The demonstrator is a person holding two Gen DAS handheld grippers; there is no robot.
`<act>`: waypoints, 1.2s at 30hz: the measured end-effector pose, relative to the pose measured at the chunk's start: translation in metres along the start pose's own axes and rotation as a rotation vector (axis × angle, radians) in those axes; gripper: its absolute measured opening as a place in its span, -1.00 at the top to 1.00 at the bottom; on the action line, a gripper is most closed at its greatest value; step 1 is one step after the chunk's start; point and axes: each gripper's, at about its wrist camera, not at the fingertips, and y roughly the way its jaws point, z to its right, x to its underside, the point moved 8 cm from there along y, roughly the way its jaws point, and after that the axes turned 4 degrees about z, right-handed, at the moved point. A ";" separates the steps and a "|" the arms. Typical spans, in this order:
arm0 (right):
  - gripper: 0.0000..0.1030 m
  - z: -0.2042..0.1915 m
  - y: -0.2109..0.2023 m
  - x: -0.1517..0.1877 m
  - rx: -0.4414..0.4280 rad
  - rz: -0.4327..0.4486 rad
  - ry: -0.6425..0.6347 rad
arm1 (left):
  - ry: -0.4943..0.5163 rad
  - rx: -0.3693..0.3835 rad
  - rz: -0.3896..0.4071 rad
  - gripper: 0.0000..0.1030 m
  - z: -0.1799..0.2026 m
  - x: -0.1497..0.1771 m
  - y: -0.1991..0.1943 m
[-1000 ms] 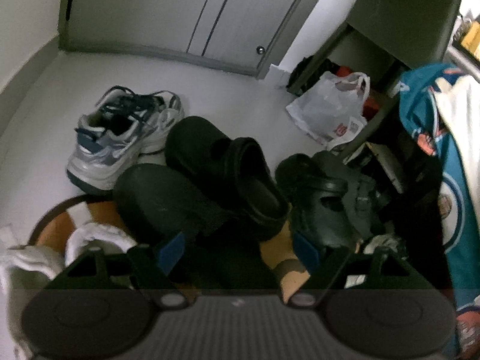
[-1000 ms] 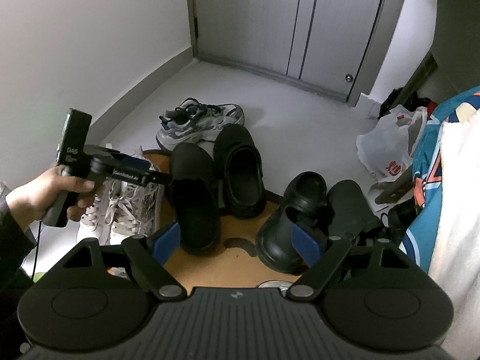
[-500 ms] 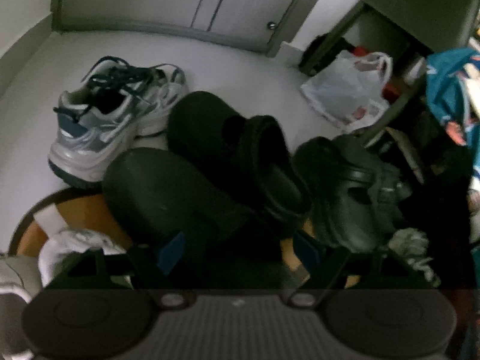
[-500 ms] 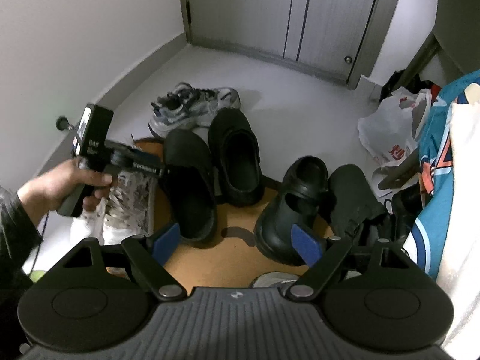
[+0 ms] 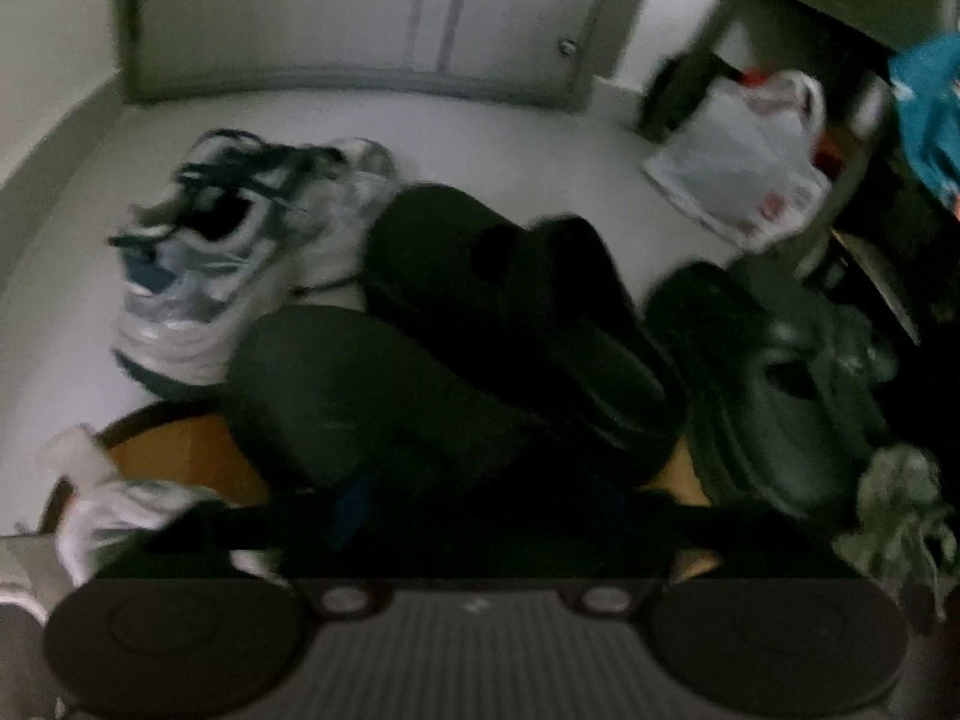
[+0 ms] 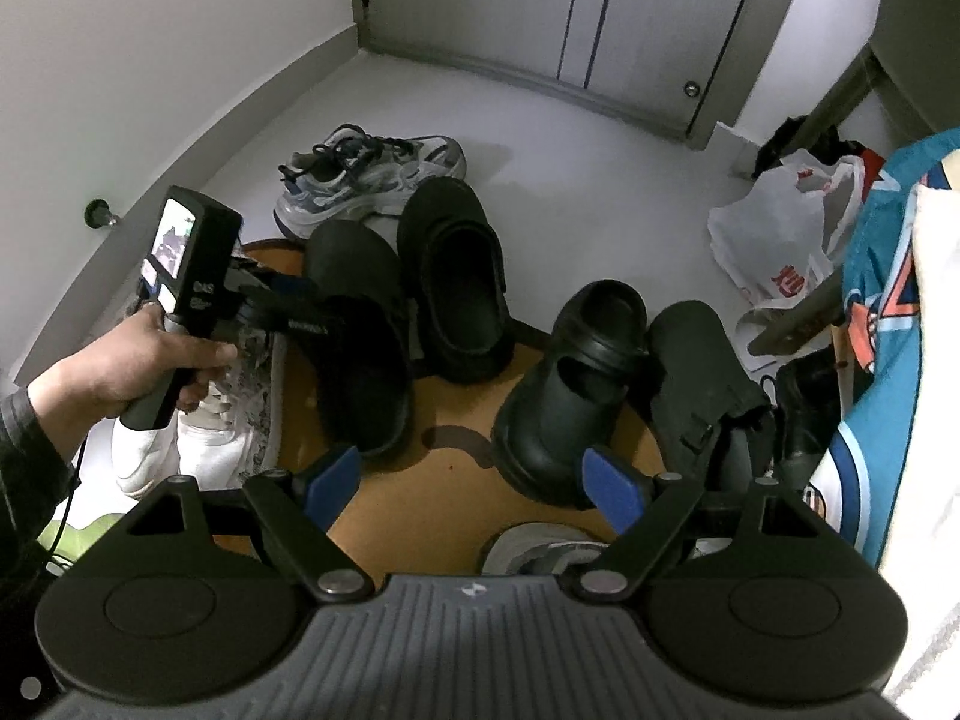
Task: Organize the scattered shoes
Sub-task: 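Move the left gripper down to the black slide sandal, then grasp the black slide sandal's strap with the left gripper and lift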
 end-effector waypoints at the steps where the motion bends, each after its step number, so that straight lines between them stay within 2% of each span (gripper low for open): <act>1: -0.66 0.000 -0.002 0.001 0.002 0.002 0.000 | -0.010 0.009 -0.001 0.28 -0.002 -0.001 -0.001; 9: -0.66 -0.002 -0.019 0.005 0.002 0.033 -0.008 | -0.104 0.122 -0.030 0.39 0.000 0.000 -0.008; 14: -0.66 0.000 -0.032 0.005 0.001 0.059 -0.005 | -0.140 0.180 -0.015 0.43 0.009 -0.009 -0.025; 22: -0.66 -0.013 -0.044 0.004 -0.042 0.088 -0.026 | -0.145 0.214 0.006 0.43 0.024 -0.012 -0.054; 26: -0.66 -0.027 -0.040 0.004 -0.067 0.077 -0.057 | -0.210 0.261 0.006 0.43 0.021 -0.005 -0.072; 31: -0.66 -0.039 -0.032 0.007 -0.072 0.052 -0.084 | -0.290 0.272 0.034 0.43 0.016 0.005 -0.093; 36: -0.66 -0.045 -0.027 0.008 -0.070 0.040 -0.097 | -0.315 0.281 0.036 0.43 0.020 0.013 -0.099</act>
